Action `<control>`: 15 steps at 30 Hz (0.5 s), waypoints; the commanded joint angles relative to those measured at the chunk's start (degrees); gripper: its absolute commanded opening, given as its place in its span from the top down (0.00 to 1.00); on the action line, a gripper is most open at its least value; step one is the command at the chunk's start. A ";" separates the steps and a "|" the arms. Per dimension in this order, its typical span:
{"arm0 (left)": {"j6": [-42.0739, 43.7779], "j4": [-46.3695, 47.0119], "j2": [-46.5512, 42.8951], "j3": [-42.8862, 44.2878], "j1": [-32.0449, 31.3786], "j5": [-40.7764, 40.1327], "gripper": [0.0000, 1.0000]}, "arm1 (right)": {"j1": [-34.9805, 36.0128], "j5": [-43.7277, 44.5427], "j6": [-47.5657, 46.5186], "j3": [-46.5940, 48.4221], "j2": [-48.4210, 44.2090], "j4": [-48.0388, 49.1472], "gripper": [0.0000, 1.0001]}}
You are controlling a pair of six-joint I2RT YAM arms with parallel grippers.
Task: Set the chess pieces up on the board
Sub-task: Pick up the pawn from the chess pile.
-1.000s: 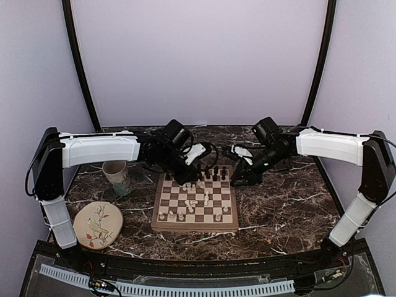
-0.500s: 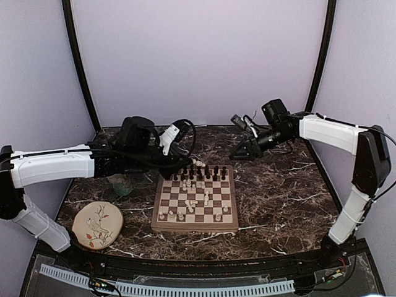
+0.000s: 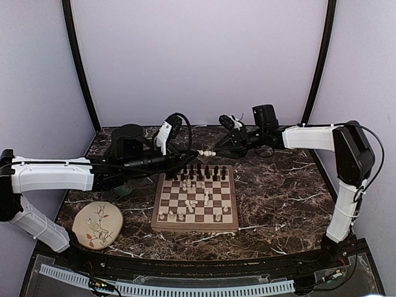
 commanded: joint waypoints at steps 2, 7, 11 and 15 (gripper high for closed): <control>-0.41 4.80 -1.17 -0.53 -0.30 0.09 0.98 | 2.96 -4.63 33.97 -6.47 -0.21 41.58 0.53; -0.03 5.48 -1.41 -1.10 -0.35 -0.56 0.98 | 4.06 -4.51 54.90 -9.98 1.80 66.79 0.58; 0.44 5.45 -1.36 -1.34 -0.39 -1.32 0.98 | 4.36 -4.57 54.21 -9.89 1.73 65.79 0.63; 0.42 5.66 -0.94 -1.45 -0.39 -1.52 0.98 | 4.49 -4.59 54.26 -10.00 1.77 66.23 0.72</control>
